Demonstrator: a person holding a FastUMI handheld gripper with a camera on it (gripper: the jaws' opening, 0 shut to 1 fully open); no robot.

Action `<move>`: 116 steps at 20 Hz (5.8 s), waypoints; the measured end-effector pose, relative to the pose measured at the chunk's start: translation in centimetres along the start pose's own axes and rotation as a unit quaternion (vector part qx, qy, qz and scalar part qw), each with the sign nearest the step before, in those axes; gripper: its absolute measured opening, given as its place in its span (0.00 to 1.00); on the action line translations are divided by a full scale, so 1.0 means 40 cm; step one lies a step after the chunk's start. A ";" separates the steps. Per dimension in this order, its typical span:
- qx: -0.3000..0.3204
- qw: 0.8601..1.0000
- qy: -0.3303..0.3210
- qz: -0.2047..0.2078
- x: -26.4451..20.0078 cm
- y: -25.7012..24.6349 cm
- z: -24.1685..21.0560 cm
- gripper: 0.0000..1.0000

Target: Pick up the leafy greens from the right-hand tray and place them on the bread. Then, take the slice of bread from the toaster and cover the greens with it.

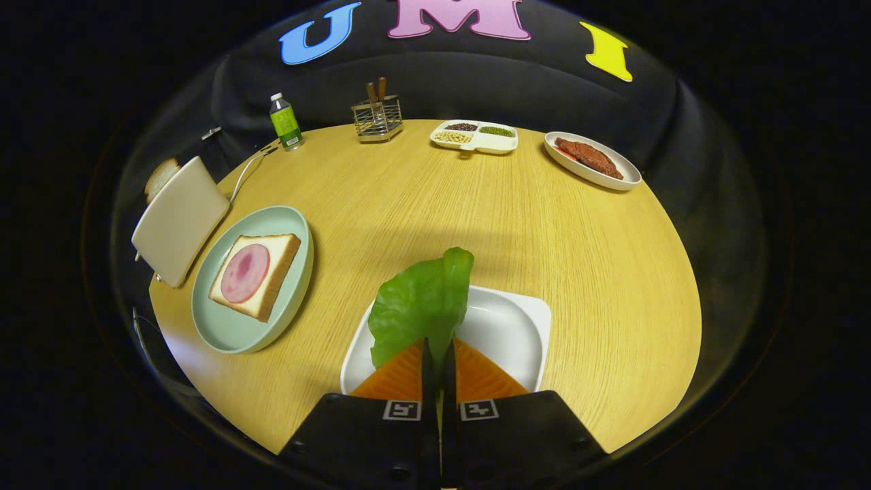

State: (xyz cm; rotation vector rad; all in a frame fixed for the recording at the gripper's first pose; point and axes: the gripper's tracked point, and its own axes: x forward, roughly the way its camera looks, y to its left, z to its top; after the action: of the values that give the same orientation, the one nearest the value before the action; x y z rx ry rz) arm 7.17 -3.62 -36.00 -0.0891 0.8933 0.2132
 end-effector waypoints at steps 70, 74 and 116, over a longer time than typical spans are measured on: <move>-0.132 0.963 -0.190 0.135 -0.305 0.909 0.479 0.99; -0.139 0.958 -0.194 0.157 -0.314 1.007 0.507 0.99; -0.073 0.968 -0.131 0.201 -0.215 1.206 0.569 0.08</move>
State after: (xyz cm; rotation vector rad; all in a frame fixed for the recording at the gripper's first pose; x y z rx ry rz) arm 8.65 45.92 -14.49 -0.0140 0.6239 0.6548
